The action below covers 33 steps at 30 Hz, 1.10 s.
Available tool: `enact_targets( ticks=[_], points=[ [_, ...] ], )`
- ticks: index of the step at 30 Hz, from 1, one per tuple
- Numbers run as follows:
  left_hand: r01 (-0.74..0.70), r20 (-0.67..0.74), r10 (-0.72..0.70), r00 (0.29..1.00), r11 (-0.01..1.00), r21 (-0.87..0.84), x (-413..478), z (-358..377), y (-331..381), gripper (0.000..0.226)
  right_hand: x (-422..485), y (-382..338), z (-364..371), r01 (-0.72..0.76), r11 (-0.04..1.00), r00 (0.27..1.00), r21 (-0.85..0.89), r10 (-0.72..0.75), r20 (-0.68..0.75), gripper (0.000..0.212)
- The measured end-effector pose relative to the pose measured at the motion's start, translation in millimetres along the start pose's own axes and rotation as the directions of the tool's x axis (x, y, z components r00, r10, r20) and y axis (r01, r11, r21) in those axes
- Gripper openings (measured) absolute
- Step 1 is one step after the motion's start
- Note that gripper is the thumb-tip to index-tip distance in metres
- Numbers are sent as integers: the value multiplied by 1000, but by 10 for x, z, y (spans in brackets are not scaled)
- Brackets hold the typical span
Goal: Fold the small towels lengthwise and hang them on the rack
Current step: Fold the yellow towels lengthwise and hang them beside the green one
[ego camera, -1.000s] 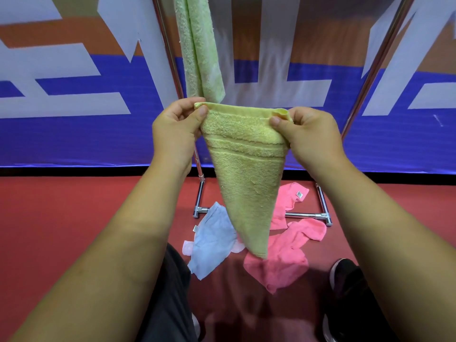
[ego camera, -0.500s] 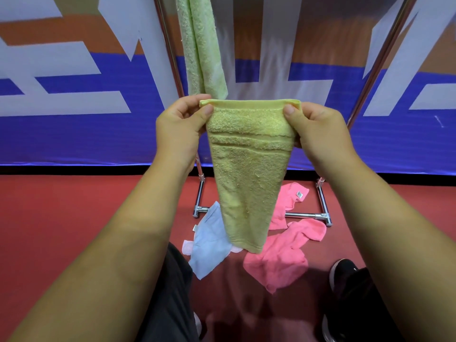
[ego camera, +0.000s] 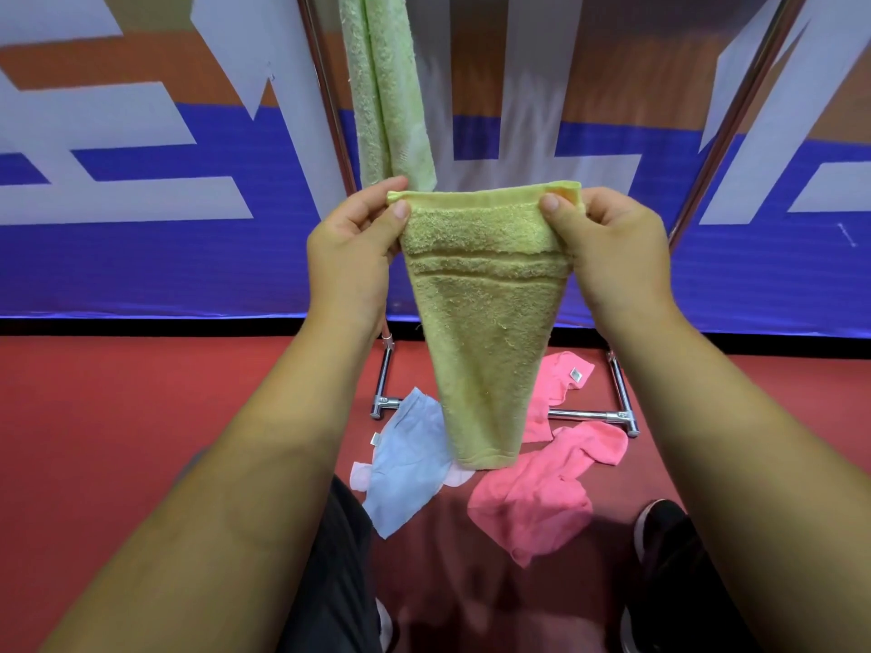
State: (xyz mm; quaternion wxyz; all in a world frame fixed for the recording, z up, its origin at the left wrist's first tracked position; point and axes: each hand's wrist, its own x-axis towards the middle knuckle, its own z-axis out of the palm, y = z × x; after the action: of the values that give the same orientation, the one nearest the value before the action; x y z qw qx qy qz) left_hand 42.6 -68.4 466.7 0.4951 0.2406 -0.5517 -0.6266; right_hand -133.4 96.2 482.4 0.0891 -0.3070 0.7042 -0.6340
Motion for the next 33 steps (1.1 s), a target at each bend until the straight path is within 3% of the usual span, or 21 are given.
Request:
enact_targets(
  ticks=[8,12,20,25,30,33],
  points=[
    [0,-2,0,1000,999,33,25,-18,-27,24,8,28,37,-12,999,1000,33,12,-6,27],
    [-18,-30,22,999,992,127,34,-37,-23,17,-19,-16,41,-11,999,1000,49,10,7,15],
    [-68,-47,84,995,960,273,-89,95,127,15,-114,-151,76,-34,991,997,132,43,-60,19],
    [-52,-105,70,992,984,170,-159,252,299,12,-158,-258,145,-6,979,992,202,30,-119,19],
    [40,-139,-23,990,992,120,-252,444,351,13,-177,-260,226,-42,974,987,223,75,-141,44],
    [43,-117,-31,993,993,108,-331,557,354,11,-252,-330,284,-61,981,990,185,83,-111,23]
  ],
)
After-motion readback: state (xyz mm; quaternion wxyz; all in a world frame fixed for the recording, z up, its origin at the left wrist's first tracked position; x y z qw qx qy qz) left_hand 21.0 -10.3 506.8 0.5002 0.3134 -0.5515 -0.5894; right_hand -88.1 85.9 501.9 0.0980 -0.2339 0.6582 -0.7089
